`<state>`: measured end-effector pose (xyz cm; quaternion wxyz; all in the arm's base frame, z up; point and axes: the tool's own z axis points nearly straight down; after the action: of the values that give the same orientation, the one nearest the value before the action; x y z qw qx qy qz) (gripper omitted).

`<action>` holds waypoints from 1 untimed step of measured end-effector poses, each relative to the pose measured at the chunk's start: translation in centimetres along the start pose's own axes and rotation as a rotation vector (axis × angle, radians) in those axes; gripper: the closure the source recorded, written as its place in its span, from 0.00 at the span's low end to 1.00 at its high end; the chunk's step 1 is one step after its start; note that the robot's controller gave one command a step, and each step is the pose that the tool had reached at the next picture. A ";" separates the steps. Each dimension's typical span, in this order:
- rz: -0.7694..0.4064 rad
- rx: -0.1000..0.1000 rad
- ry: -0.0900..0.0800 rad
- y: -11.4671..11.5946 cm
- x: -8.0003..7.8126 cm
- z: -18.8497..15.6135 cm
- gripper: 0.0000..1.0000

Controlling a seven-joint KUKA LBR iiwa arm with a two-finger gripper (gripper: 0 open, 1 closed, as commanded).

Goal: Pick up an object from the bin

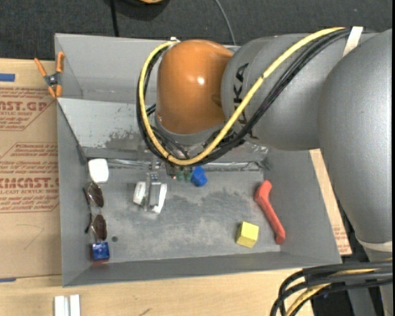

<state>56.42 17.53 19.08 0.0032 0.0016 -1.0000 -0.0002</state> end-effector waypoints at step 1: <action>0.002 -0.001 -0.008 -0.1 -0.2 -0.5 0.00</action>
Offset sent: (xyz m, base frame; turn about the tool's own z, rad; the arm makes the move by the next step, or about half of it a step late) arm -0.0034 -0.0428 -0.1208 -0.0726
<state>56.60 17.45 19.55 -0.0006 0.0007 -1.0000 -0.0009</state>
